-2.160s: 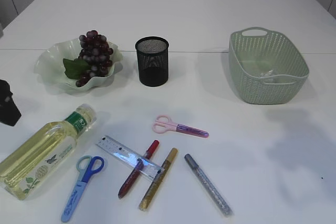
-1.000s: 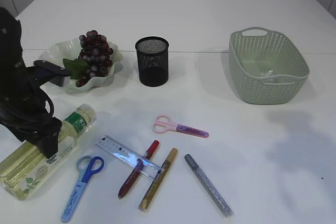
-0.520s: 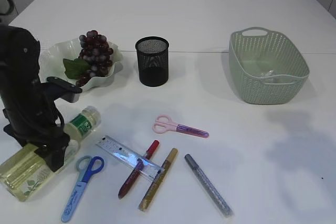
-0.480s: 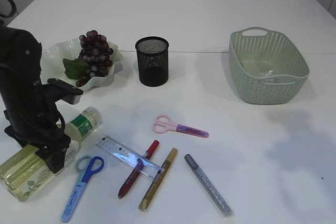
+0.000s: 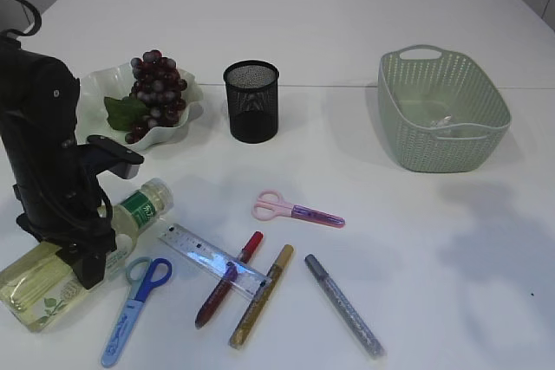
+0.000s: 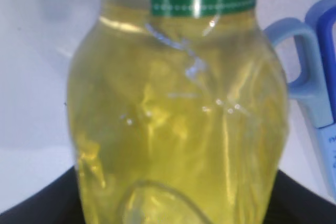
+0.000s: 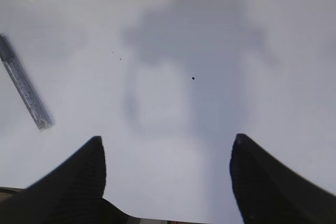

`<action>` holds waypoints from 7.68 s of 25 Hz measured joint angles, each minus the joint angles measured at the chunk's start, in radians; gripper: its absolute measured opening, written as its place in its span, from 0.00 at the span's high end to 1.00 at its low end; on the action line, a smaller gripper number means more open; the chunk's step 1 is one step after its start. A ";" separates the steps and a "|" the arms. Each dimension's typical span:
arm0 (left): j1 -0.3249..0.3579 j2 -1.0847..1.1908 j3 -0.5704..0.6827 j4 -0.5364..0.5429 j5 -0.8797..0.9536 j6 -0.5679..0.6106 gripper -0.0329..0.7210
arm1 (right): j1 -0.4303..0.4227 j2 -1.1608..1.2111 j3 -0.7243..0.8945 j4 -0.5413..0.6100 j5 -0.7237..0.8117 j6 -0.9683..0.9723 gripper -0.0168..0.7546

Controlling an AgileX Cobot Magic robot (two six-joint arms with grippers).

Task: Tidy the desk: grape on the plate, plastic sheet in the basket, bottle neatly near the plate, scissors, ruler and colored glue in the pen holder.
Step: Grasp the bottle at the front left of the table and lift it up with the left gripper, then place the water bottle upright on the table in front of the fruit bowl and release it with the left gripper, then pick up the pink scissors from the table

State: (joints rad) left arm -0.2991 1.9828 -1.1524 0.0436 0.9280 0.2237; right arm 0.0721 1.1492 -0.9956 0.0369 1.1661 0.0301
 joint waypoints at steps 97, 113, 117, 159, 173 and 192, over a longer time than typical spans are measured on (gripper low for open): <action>0.181 0.046 0.584 0.169 -2.017 -0.354 0.38 | 0.000 0.000 0.000 -0.006 -0.002 -0.002 0.25; 0.181 0.083 0.578 0.165 -2.075 -0.332 0.12 | 0.000 0.000 0.000 -0.006 -0.001 -0.002 0.25; 0.181 0.072 0.578 0.165 -2.075 -0.330 0.07 | 0.000 0.000 0.000 -0.006 0.000 -0.002 0.25; 0.181 -0.839 0.604 0.105 -0.756 -0.455 0.36 | 0.000 0.000 0.000 0.091 -0.004 -0.015 0.25; 0.181 -0.790 0.392 -0.091 -0.054 -0.292 0.37 | 0.000 0.000 0.000 0.098 0.004 -0.044 0.27; 0.181 -0.701 0.388 -0.178 -0.060 -0.243 0.37 | 0.275 0.389 -0.402 0.021 0.069 -0.090 0.29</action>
State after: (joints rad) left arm -0.1179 1.2815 -0.7643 -0.1347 0.8678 -0.0194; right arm 0.3475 1.5387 -1.3973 0.0578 1.2351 -0.0600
